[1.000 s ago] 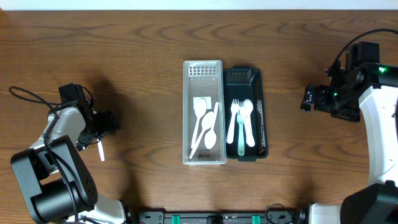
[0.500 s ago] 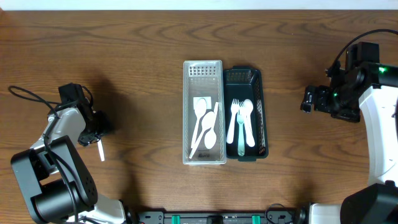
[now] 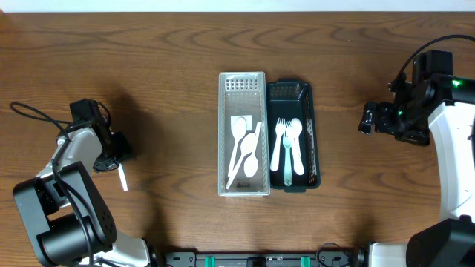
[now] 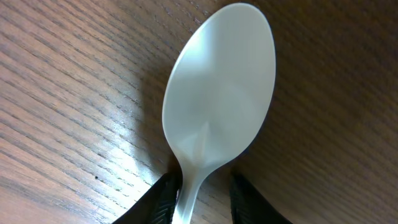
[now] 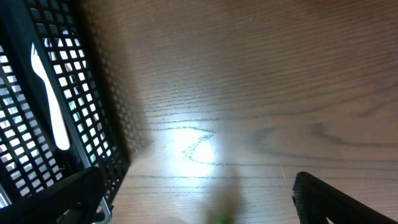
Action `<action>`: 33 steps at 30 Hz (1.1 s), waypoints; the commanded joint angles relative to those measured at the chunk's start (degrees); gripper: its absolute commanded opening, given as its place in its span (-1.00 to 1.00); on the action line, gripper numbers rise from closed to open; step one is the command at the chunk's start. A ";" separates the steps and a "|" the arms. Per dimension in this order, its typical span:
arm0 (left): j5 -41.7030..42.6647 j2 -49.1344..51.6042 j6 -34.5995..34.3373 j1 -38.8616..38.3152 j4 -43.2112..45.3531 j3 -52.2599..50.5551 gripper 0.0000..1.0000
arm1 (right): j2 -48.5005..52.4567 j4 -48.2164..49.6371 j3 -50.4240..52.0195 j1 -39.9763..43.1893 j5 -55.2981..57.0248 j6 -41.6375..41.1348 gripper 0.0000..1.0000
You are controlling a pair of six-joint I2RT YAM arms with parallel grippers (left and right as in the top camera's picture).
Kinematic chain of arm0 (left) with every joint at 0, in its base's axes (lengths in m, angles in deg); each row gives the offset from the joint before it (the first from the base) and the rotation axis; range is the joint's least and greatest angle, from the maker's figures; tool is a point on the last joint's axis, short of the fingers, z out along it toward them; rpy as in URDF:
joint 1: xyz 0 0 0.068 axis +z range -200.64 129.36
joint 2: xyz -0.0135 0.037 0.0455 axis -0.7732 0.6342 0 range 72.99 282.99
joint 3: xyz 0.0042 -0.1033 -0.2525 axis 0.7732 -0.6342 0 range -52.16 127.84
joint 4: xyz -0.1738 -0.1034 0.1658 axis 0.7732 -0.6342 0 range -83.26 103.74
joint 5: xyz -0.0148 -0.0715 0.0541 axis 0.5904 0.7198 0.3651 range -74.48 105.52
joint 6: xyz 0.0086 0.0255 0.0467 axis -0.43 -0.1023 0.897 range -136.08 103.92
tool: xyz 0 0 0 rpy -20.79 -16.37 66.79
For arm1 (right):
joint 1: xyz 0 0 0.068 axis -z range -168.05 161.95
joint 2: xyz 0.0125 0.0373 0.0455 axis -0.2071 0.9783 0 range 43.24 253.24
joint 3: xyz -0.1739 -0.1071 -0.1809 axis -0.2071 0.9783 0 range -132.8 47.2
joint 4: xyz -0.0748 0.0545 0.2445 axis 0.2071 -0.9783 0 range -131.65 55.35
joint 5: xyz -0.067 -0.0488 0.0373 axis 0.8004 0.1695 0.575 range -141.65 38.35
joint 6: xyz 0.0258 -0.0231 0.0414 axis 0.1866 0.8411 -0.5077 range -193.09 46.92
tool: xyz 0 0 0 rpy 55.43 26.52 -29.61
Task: Pack container
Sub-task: 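Move left gripper to the last white spoon and grasp it, then lower the spoon into the white basket and open the left gripper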
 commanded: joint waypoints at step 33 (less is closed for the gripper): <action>0.85 -22.36 -0.79 -31.39 -22.36 16.17 -0.89 | 0.39 0.79 0.26 -0.09 -0.44 0.87 0.99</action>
